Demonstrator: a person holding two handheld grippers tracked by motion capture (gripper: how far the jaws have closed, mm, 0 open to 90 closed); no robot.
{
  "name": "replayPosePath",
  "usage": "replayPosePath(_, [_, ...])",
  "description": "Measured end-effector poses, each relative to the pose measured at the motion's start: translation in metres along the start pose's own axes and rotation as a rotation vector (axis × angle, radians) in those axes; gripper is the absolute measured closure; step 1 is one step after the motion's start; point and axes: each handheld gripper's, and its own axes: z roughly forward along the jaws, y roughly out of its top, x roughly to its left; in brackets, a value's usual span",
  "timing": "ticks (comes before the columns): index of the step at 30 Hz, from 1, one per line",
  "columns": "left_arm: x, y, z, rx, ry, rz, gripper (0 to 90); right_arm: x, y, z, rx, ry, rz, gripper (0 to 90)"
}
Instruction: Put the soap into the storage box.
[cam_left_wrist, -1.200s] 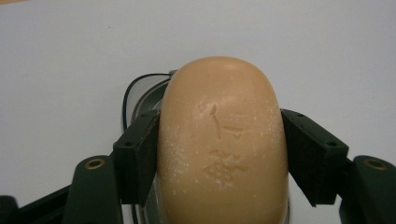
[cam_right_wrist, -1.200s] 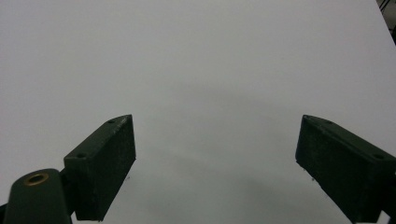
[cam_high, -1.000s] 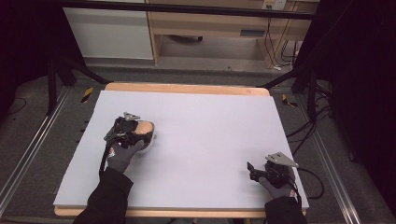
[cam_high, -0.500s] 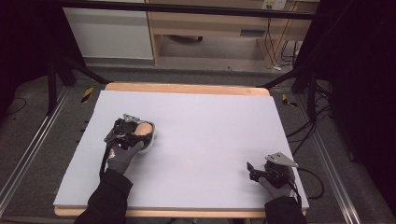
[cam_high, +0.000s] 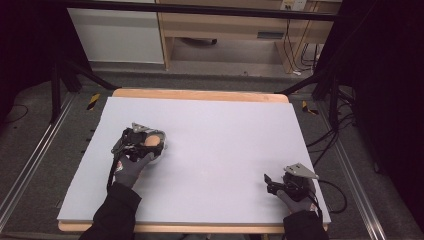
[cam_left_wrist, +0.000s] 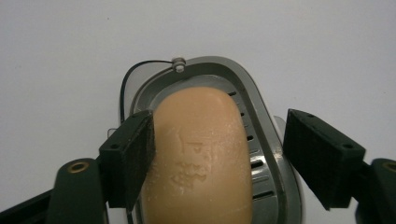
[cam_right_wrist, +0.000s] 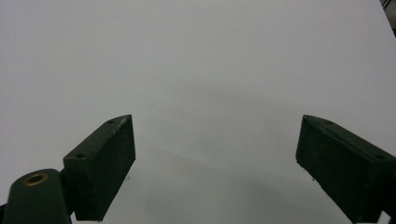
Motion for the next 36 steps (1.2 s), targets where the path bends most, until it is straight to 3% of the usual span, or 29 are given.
replayPosePath(4, [0.0,-0.002,-0.001,0.006,0.011,0.013,19.4,0.0,0.0,0.0,0.0,-0.001,-0.001,12.0])
replayPosePath(18, [-0.007,-0.005,-0.033,-0.078,-0.073,0.033,18.2,0.0,0.0,0.0,0.002,-0.003,0.002,12.0])
replayPosePath(25, [-0.007,-0.02,-0.046,-0.081,-0.093,0.047,17.5,0.0,-0.001,0.0,0.004,-0.006,0.006,11.9])
replayPosePath(36, [0.006,-0.051,-0.055,-0.07,-0.08,0.059,17.2,-0.001,-0.004,-0.002,0.009,-0.015,0.012,11.4])
